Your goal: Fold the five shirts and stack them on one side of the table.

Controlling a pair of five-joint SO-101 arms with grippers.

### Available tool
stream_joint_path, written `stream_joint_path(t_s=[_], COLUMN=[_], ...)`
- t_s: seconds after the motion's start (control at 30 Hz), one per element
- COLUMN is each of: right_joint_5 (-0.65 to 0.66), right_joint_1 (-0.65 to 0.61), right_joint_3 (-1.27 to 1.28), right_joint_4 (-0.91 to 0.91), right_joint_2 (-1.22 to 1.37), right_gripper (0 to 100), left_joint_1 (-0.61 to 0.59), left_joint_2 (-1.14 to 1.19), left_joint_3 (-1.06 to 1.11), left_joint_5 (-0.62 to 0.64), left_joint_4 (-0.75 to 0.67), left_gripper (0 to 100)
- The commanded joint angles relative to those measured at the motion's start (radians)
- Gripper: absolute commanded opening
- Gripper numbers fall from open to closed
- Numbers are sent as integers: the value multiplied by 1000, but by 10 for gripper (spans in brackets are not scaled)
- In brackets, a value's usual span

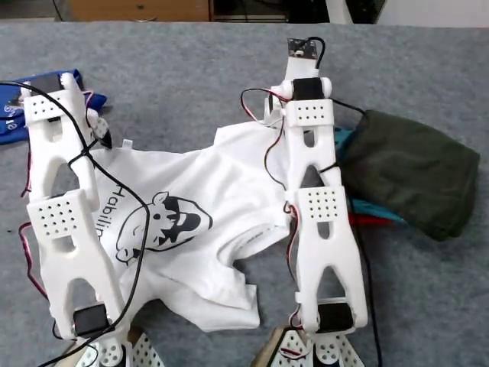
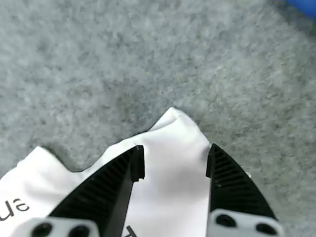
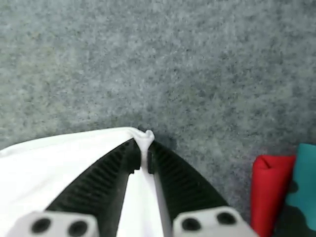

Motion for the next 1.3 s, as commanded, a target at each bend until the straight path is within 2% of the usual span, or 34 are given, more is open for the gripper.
stream_joint_path(t_s=[0.0, 0.5, 0.97, 1.07, 1.2, 1.27], right_joint_5=[-5, -5, -5, -5, -5, -5], right_joint_1=[13, 12, 8, 8, 8, 8], right_joint_3=[-41, -39, -39, -39, -39, -39], right_joint_4=[-14, -9, -8, -8, -8, -8], right_joint_2=[-13, -13, -13, -13, -13, -13], right_gripper=[30, 30, 30, 30, 30, 30], left_joint_1=[-15, -15, -26, -26, -26, -23], left_joint_2=[-39, -28, 85, 88, 93, 94], left_joint_3=[2, 11, 0, -34, -95, -124], left_joint_5=[-2, 35, 78, 77, 72, 72], left_joint_4=[-29, -74, -75, -71, -68, -68], left_gripper=[215, 214, 212, 163, 47, 32])
